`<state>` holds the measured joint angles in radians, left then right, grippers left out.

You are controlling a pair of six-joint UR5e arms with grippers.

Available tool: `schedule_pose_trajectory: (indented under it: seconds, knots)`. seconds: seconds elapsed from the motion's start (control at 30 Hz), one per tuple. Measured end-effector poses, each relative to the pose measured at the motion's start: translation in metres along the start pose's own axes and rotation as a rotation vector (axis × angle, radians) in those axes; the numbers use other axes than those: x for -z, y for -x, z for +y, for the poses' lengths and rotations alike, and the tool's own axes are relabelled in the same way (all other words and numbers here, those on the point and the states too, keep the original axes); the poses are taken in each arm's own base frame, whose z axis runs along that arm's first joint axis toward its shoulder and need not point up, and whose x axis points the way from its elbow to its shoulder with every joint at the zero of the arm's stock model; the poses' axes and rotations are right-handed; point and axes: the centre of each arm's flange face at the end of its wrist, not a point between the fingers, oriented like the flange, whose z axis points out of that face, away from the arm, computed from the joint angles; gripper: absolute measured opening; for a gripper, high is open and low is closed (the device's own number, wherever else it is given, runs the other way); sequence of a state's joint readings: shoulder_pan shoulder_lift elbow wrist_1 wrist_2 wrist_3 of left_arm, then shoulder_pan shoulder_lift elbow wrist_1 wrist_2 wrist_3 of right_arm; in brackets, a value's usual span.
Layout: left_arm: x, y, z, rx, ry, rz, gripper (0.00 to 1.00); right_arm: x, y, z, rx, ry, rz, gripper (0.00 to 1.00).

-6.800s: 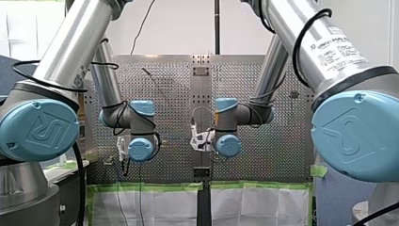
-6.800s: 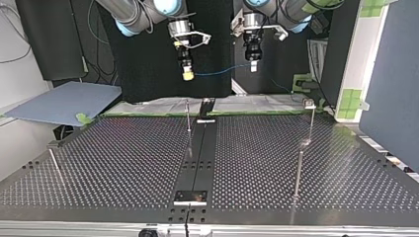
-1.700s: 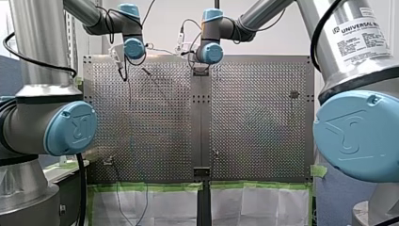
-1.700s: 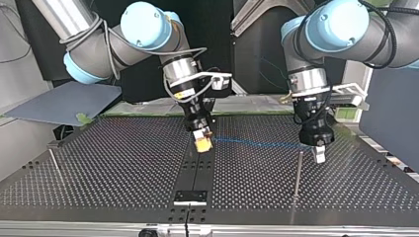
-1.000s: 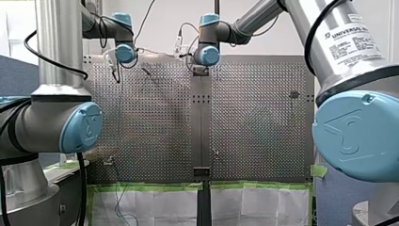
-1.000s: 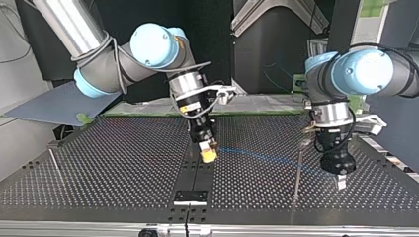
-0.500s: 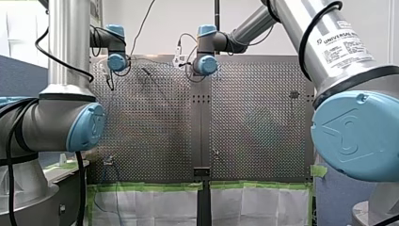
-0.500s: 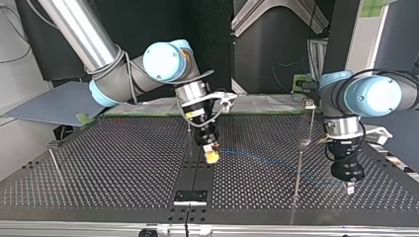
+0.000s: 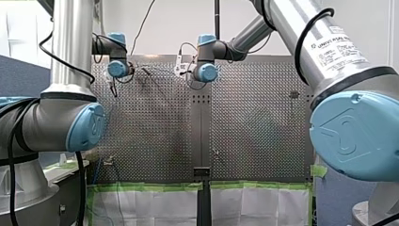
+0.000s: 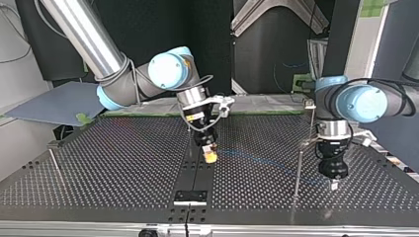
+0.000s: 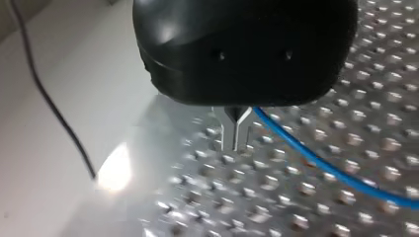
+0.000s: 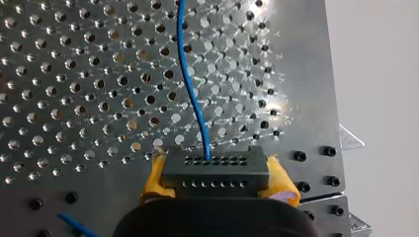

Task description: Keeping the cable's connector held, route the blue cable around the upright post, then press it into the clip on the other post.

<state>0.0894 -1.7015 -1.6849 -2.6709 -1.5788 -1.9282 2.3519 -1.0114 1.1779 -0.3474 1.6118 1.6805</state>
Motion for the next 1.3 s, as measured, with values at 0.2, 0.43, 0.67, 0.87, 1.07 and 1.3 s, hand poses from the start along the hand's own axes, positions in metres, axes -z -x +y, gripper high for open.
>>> schedule_pose_trajectory:
  seconds: [0.2,0.43,0.67,0.87,1.07,1.3]
  knots:
    - [-0.003,-0.017,0.002,-0.003,0.002,0.027,0.00,-0.001,0.012,0.003,0.006,0.002,-0.019,0.00]
    - [-0.004,-0.035,-0.001,-0.001,-0.006,0.052,0.00,-0.002,0.035,0.005,0.025,0.005,-0.060,0.00]
    - [-0.003,-0.052,-0.003,-0.002,0.009,0.080,0.00,-0.002,0.044,0.007,0.031,0.006,-0.076,0.00]
    - [-0.001,-0.054,-0.005,0.008,0.012,0.084,0.02,0.001,0.059,0.009,0.033,0.009,-0.102,0.00]
    - [0.002,-0.055,-0.004,0.027,0.040,0.098,0.42,0.005,0.091,0.014,0.034,0.016,-0.156,0.00]
    - [0.007,-0.058,0.000,0.042,0.078,0.130,0.55,0.008,0.123,0.018,0.038,0.021,-0.204,0.00]
